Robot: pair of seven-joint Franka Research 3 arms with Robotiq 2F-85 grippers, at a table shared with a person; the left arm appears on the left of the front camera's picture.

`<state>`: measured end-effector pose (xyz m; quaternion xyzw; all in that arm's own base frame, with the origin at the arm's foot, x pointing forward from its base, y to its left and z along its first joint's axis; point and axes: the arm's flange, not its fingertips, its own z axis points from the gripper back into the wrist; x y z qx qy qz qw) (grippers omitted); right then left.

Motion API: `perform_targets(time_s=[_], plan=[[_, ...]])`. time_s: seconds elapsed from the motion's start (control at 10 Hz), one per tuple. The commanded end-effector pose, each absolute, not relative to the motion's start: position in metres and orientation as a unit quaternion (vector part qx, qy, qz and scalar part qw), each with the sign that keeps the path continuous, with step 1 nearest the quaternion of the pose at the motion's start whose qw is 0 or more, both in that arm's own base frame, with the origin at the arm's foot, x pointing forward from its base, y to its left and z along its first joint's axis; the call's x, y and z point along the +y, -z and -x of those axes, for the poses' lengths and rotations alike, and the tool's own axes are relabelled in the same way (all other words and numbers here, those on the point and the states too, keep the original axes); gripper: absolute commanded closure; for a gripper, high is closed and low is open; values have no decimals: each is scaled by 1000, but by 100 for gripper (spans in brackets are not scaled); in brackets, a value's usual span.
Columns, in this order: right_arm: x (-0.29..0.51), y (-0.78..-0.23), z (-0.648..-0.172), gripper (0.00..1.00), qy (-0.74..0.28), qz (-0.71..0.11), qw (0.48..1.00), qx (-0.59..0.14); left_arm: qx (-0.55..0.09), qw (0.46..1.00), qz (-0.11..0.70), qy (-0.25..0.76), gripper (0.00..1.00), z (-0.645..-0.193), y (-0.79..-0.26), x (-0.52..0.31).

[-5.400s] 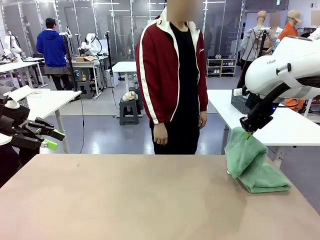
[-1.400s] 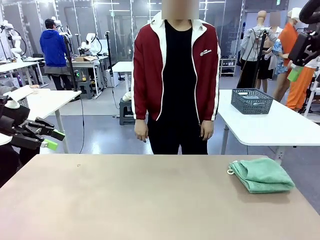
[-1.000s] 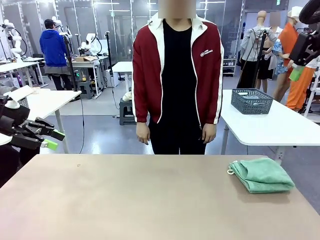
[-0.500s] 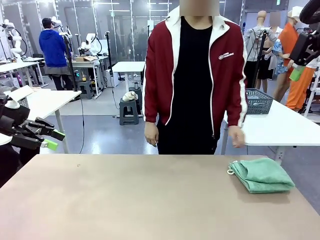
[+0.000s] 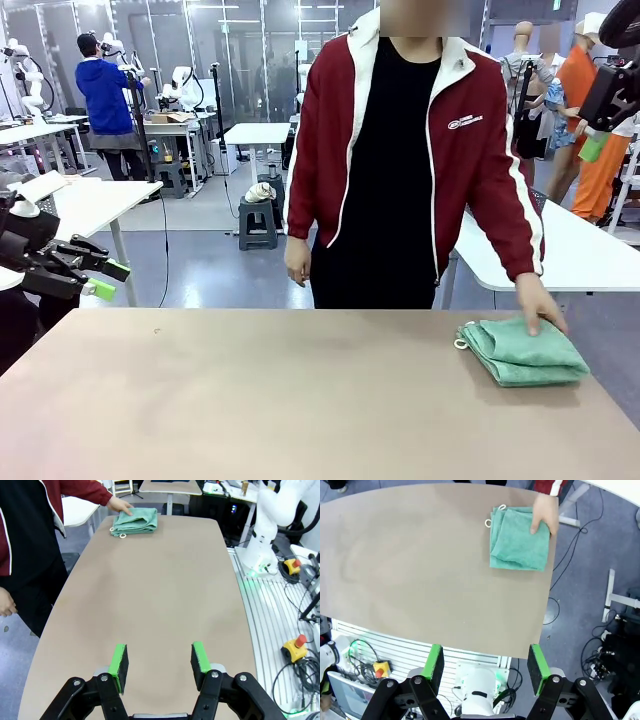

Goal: Fold the towels and place them in the basket.
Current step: Stack the folded Towel with hook on the right side of the table.

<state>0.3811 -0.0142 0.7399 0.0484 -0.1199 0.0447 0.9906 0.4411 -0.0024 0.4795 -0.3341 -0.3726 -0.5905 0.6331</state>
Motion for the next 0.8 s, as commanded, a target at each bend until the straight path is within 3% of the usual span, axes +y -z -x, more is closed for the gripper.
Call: perform_targets(time_s=[0.0,0.7], plan=[[-13,-740,-381,16,-45,-57,990,-121,-382,629,335,589,35,-441,-481,-3],[-13,-740,-381,16,-45,-57,990,-121,-382,629,335,589,35,-441,-481,-3]])
